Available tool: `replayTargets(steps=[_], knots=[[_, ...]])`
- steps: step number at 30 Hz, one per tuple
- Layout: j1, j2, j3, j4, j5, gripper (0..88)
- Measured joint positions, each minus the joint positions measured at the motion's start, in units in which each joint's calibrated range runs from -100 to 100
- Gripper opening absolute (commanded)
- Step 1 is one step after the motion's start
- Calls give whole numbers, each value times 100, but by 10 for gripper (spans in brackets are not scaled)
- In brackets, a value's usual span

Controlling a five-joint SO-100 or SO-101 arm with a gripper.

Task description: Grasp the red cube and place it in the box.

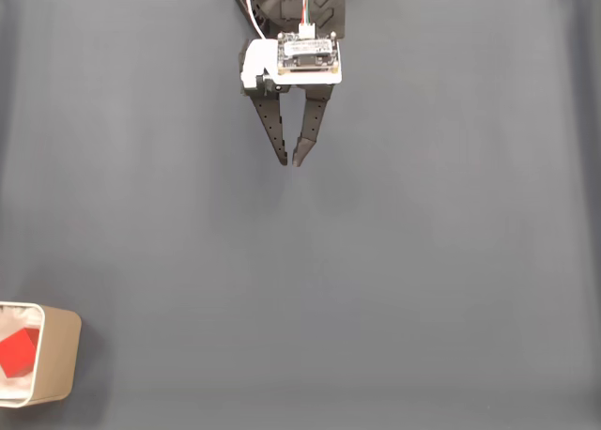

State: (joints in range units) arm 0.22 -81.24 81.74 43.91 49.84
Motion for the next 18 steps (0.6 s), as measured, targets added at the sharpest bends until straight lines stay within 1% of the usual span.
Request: replayTargets(steps=[6,14,18], knots=[[0,-669,832,72,0,0],[0,-1320,1627,573,-39,0],[-7,-1520,1727,1082,-44,0]])
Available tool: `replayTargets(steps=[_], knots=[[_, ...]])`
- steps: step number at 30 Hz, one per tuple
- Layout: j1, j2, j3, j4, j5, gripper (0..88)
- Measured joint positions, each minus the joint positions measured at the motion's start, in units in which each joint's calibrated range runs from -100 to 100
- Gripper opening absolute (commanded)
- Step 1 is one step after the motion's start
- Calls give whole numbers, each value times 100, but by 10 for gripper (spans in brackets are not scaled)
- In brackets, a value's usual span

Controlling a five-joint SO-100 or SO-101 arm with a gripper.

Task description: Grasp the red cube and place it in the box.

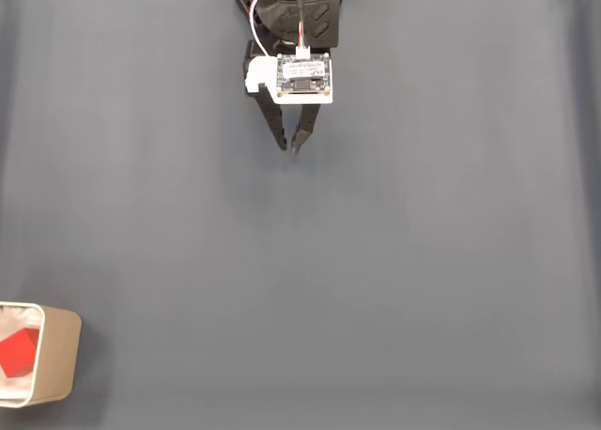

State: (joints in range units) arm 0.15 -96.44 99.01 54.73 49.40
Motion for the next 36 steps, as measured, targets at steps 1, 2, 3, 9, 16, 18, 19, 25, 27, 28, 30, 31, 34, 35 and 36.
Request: replayTargets(steps=[1,2,3,9,16,18,19,25,27,28,30,31,34,35,36], knots=[[-22,-26,0,167,0,0],[-52,-61,0,326,-5,0],[-89,-96,0,485,-20,0],[-134,-269,27,1209,-107,0],[-134,-287,36,1559,-88,2],[-134,-287,36,1663,-117,2],[-134,-287,36,1726,-137,2],[-134,-356,36,1957,-161,2],[-134,-356,36,1957,-161,2],[-134,-356,36,1957,-156,2],[-134,-356,36,1957,-156,2],[-134,-356,36,1957,-156,2],[-134,-356,36,1973,-151,2],[-134,-356,36,1973,-151,2],[-134,-356,36,1973,-151,2]])
